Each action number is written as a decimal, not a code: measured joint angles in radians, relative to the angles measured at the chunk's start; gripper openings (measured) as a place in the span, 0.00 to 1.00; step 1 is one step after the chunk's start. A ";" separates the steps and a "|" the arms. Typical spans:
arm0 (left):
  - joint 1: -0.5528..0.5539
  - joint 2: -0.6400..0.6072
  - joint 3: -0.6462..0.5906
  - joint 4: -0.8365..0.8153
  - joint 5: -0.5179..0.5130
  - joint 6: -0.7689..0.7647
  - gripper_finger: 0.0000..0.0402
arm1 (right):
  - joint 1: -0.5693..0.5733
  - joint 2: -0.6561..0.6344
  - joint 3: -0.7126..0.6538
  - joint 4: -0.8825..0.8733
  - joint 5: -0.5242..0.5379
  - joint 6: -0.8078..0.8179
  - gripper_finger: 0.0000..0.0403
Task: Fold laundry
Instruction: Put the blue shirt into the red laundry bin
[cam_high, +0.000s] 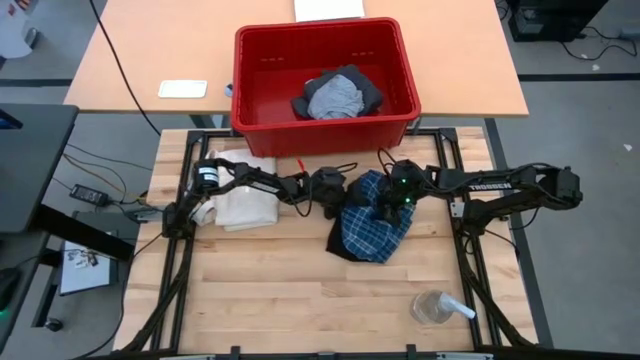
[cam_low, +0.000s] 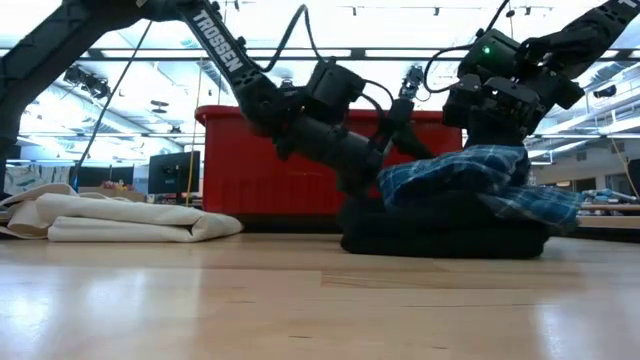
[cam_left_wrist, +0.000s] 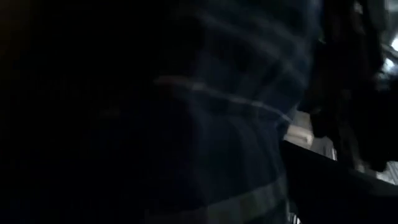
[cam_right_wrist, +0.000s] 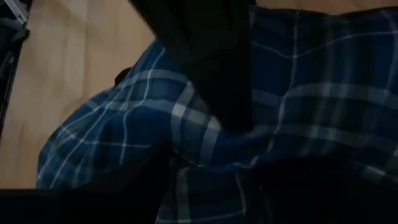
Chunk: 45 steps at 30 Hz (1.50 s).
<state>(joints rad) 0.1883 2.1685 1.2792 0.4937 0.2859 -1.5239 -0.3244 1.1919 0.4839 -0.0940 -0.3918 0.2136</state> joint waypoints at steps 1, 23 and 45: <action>0.000 0.002 0.013 0.000 0.000 0.014 0.81 | 0.002 0.000 0.000 -0.001 0.002 0.001 0.68; 0.068 -0.067 0.085 0.076 0.157 0.149 0.07 | -0.028 -0.266 0.446 -0.958 0.226 0.026 0.67; 0.304 -0.097 0.745 -0.499 0.236 0.523 0.07 | -0.215 -0.519 0.858 -0.995 0.619 0.056 0.67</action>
<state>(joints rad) 0.4919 2.0716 2.0239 -0.0052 0.5214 -1.0005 -0.5395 0.6731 1.3415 -1.0886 0.2275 0.2699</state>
